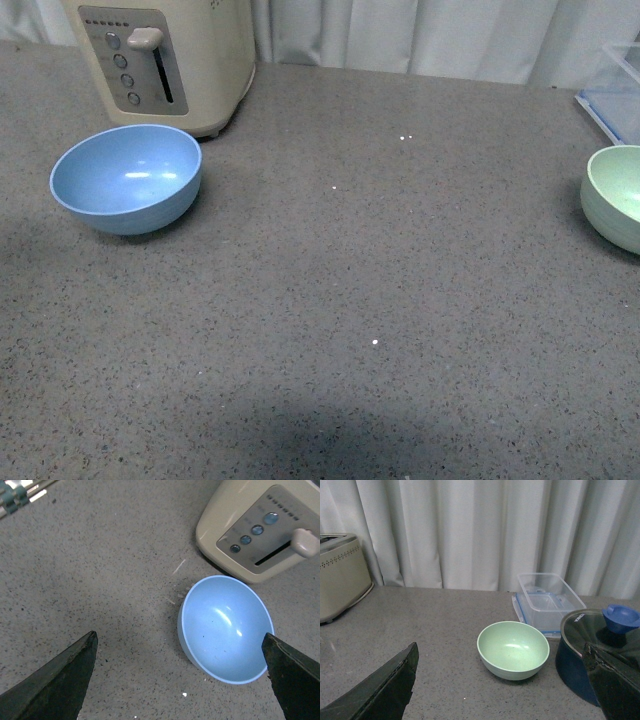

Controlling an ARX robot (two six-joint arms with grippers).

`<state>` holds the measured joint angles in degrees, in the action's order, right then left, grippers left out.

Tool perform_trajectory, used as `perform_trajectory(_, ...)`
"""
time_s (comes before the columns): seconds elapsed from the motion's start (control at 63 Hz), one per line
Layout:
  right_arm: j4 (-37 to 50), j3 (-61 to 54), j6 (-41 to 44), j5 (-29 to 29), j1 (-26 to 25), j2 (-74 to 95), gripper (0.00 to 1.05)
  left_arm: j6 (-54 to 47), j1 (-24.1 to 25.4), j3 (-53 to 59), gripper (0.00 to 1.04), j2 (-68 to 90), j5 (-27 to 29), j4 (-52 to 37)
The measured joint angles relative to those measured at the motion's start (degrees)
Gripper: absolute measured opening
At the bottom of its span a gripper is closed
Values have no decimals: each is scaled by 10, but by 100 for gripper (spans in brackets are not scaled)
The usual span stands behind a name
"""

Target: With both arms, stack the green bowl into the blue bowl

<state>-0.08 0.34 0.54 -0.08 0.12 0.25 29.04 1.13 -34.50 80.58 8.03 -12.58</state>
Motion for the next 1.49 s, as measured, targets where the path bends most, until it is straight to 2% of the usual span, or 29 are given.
perform_trajectory(0.302, 0, 0, 0, 0, 0, 0, 96, 86, -5, -130, 98, 179, -12, 5)
perform_trajectory(0.413, 0, 0, 0, 0, 0, 0, 96, 88, -3, -161, 98, 239, -5, -1)
perform_trajectory(0.714, 0, 0, 0, 0, 0, 0, 96, 59, 20, -152, 98, 240, -38, 1)
perform_trajectory(1.111, 0, 0, 0, 0, 0, 0, 96, 50, -33, -135, 98, 243, -57, 11)
perform_trajectory(1.492, 0, 0, 0, 0, 0, 0, 96, 51, -35, -137, 98, 293, -43, 21)
